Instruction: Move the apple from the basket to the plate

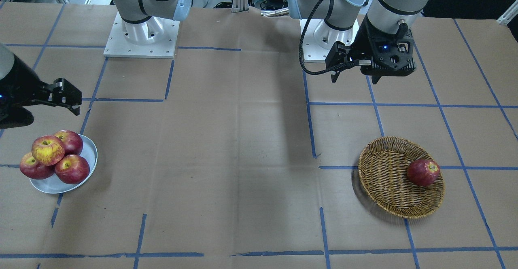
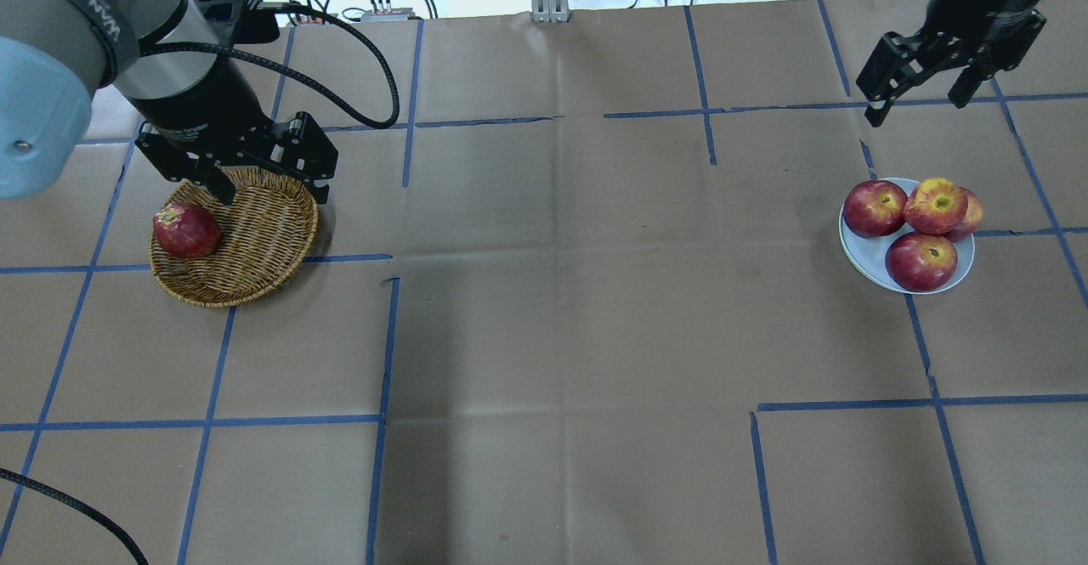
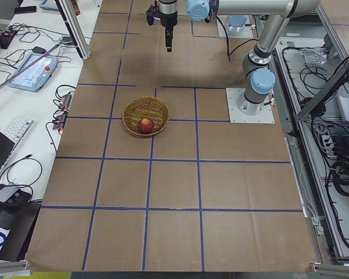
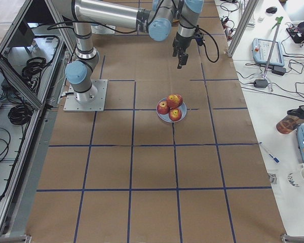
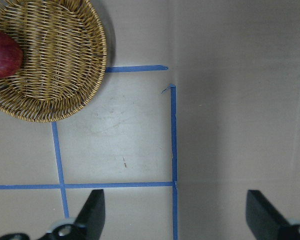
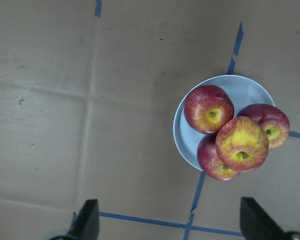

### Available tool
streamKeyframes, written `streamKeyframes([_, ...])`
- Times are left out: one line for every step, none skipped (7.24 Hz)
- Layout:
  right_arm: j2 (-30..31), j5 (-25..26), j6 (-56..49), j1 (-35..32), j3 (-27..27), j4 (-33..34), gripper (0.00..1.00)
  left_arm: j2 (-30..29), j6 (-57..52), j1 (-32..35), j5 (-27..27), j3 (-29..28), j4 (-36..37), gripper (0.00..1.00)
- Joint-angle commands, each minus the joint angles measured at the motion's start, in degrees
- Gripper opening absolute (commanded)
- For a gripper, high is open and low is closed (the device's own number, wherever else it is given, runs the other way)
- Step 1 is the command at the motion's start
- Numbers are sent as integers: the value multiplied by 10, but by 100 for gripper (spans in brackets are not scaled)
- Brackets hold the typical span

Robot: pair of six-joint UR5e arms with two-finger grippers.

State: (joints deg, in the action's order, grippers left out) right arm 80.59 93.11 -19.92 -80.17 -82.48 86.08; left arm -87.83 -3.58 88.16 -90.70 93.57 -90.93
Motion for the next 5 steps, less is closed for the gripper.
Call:
streamKeyframes([25, 0, 115, -86, -9, -20, 100, -1, 0, 0, 0, 0, 0, 99])
streamKeyframes([50, -27, 120, -95, -32, -20, 99, -1, 0, 0, 0, 0, 0, 99])
streamKeyframes([81, -33, 121, -96, -66, -6, 100, -1, 0, 0, 0, 0, 0, 99])
streamKeyframes([86, -29, 121, -95, -67, -6, 100, -1, 0, 0, 1, 0, 0, 99])
streamKeyframes([87, -29, 121, -95, -66, -6, 100, -1, 0, 0, 1, 0, 0, 99])
